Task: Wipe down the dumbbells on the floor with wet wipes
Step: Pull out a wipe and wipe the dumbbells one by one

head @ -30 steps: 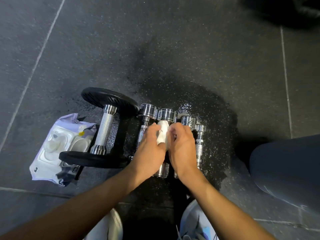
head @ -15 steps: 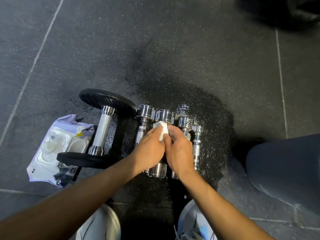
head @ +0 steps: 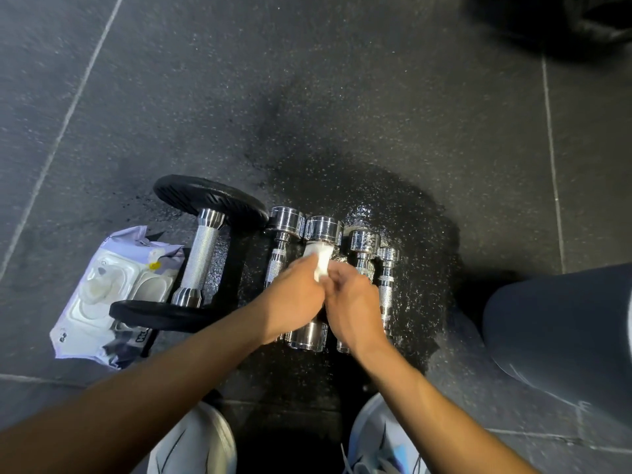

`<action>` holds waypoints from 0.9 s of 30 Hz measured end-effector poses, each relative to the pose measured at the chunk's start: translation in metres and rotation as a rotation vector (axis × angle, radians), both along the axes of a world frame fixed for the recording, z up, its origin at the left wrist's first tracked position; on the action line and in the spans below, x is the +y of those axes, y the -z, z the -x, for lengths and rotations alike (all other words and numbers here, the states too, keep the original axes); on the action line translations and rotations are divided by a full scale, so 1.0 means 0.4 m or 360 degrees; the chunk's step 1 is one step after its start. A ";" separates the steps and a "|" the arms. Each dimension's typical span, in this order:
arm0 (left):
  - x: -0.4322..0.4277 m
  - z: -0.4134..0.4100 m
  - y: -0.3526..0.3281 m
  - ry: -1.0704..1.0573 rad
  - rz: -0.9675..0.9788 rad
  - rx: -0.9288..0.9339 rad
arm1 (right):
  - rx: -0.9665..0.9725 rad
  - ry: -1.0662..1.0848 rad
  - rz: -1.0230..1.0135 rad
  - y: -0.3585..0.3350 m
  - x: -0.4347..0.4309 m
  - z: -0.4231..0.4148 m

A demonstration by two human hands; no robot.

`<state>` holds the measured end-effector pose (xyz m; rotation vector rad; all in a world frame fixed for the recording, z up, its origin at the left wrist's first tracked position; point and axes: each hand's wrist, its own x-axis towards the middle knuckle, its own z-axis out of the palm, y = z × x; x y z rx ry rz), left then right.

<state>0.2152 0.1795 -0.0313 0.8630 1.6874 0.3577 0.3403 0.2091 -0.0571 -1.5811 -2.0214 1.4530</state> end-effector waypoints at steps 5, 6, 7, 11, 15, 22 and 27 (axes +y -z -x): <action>-0.007 0.002 0.007 0.0069 0.0031 -0.0032 | 0.0003 0.0083 -0.0021 0.002 0.005 0.018; -0.016 0.007 0.001 0.0110 0.0088 -0.0043 | -0.0133 -0.0002 -0.0003 0.009 -0.005 0.005; -0.023 0.013 -0.004 0.0179 0.0140 -0.0029 | -0.0281 -0.0084 -0.0007 0.013 -0.011 -0.007; -0.037 0.023 -0.032 0.0409 0.0218 0.0104 | -0.0462 -0.0315 0.0045 -0.011 -0.023 -0.034; -0.035 0.021 -0.059 0.0298 0.0111 0.0053 | -0.0267 -0.0208 0.0015 -0.049 -0.046 -0.054; -0.030 -0.029 -0.073 -0.0460 -0.0096 -0.0762 | 0.0403 0.0494 0.0267 -0.090 0.000 -0.122; 0.018 -0.044 -0.061 -0.0369 -0.0344 -0.0620 | 0.0482 0.0397 0.0096 -0.100 0.062 -0.144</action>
